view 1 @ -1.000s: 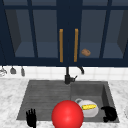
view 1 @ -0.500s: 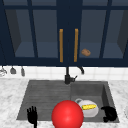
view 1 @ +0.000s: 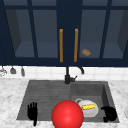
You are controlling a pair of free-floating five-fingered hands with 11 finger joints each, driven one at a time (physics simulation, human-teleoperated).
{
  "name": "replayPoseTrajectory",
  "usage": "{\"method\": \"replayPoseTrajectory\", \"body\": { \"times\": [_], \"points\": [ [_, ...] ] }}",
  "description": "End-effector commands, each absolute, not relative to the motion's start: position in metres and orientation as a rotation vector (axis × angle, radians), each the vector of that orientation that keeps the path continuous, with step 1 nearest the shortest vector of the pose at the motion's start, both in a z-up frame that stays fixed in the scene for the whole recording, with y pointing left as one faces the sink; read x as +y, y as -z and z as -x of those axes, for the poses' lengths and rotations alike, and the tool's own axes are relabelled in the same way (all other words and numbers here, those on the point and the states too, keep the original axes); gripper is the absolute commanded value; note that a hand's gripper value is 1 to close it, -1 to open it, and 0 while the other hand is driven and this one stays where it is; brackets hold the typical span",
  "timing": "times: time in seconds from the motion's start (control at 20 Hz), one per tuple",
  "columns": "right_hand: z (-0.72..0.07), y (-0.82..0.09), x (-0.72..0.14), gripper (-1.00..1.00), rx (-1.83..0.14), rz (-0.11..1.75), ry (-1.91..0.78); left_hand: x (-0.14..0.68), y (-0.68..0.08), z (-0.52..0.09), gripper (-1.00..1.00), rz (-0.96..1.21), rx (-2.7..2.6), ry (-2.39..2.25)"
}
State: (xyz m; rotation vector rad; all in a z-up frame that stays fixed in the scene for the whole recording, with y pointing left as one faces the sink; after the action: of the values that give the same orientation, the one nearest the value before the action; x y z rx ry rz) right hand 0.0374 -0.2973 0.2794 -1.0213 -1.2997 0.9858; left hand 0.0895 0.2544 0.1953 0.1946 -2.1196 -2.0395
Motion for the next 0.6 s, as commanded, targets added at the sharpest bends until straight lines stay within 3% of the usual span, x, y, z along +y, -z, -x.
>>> {"method": "replayPoseTrajectory", "body": {
  "times": [0.0,0.55],
  "points": [
    [-0.037,-0.279,-0.297,0.0,-1.3,1.021,-0.986,0.254,-0.21,-0.088,-1.0,-0.142,-2.147,2.178],
    [-0.037,-0.279,-0.297,0.0,-1.3,1.021,-0.986,0.255,-0.235,-0.09,-1.0,-0.207,-2.137,2.26]
  ]
}}
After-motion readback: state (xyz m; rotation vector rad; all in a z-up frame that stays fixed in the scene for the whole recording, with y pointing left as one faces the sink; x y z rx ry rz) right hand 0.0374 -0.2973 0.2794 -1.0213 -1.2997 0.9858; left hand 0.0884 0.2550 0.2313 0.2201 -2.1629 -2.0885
